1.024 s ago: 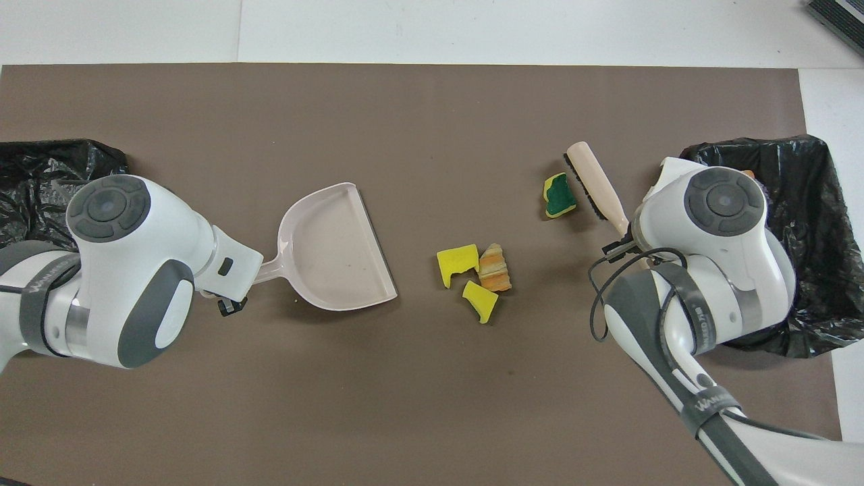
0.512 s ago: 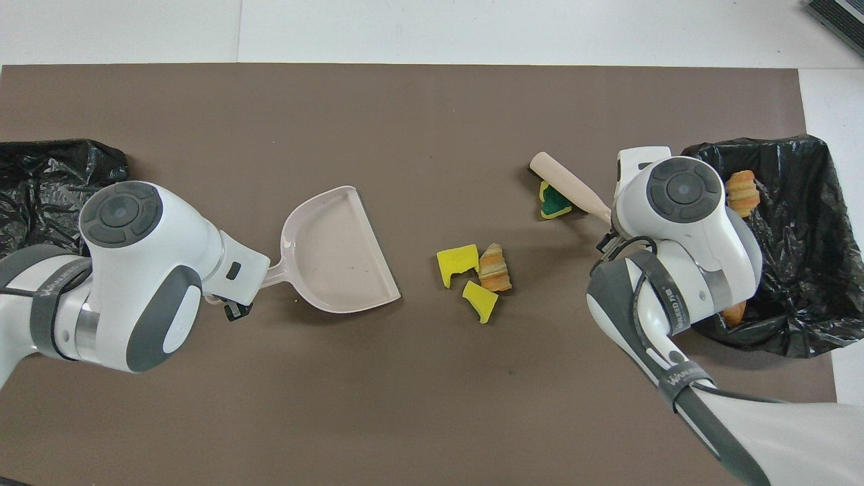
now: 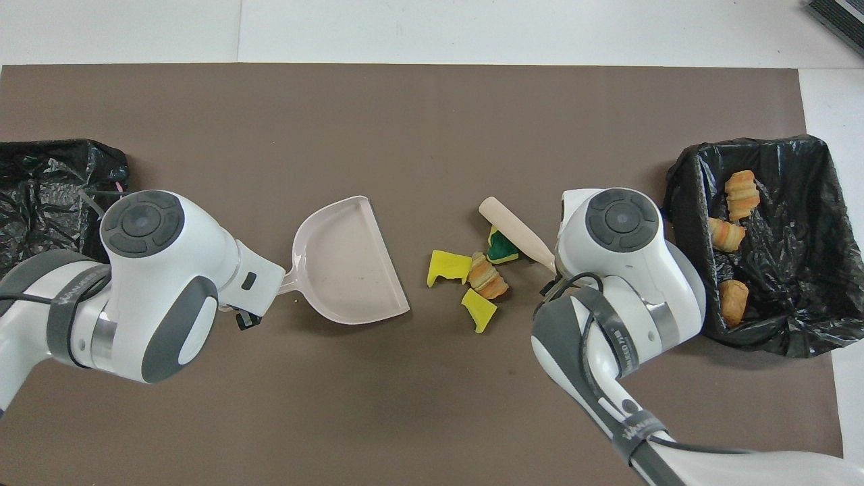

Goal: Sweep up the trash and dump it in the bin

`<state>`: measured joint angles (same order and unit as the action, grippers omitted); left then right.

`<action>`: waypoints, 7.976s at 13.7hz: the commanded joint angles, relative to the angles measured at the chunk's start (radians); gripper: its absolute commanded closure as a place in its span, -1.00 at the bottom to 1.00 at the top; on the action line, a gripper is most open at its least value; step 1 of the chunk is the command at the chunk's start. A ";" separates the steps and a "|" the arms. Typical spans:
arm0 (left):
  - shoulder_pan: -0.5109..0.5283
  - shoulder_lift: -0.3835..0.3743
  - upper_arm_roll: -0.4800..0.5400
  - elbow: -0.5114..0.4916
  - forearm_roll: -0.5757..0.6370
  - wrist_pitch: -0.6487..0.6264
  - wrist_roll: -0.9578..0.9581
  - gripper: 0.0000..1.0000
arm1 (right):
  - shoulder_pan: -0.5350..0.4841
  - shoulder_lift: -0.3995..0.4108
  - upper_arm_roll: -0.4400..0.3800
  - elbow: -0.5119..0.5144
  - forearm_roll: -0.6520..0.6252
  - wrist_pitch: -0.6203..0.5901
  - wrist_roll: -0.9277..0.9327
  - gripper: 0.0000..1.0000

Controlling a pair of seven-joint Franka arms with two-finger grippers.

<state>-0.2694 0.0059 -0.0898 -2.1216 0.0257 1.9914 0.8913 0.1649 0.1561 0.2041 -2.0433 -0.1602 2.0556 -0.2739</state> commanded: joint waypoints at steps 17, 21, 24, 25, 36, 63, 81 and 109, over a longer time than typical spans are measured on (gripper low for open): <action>-0.117 -0.053 0.013 -0.110 0.003 0.066 -0.109 1.00 | 0.100 -0.127 -0.002 -0.193 0.304 0.073 0.731 1.00; -0.116 -0.053 0.013 -0.110 0.003 0.067 -0.109 1.00 | 0.197 -0.020 0.001 -0.089 0.367 0.083 0.769 1.00; -0.114 -0.053 0.013 -0.110 0.003 0.067 -0.109 1.00 | 0.251 0.084 0.005 0.053 0.453 0.086 0.757 1.00; -0.114 -0.053 0.013 -0.110 0.003 0.067 -0.109 1.00 | 0.261 0.104 0.006 0.090 0.481 0.086 0.751 1.00; -0.054 -0.046 0.016 -0.100 0.003 0.070 -0.042 1.00 | 0.144 -0.114 -0.011 0.043 0.348 -0.216 0.768 1.00; 0.011 -0.070 0.015 -0.147 0.002 0.061 0.120 1.00 | 0.372 0.019 0.015 0.054 0.518 0.070 1.044 1.00; 0.470 -0.126 0.024 0.089 -0.251 0.031 0.098 1.00 | 0.588 -0.030 0.025 -0.069 0.268 0.164 1.253 1.00; 0.803 -0.010 0.033 0.356 0.488 -0.151 0.373 1.00 | -0.175 -0.110 0.014 0.422 0.079 -0.451 0.334 -1.00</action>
<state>0.5432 -0.0134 -0.0635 -1.7854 0.4673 1.8190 1.2282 0.0439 0.0473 0.2001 -1.6421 -0.0655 1.6251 0.0973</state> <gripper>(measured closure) 0.683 0.000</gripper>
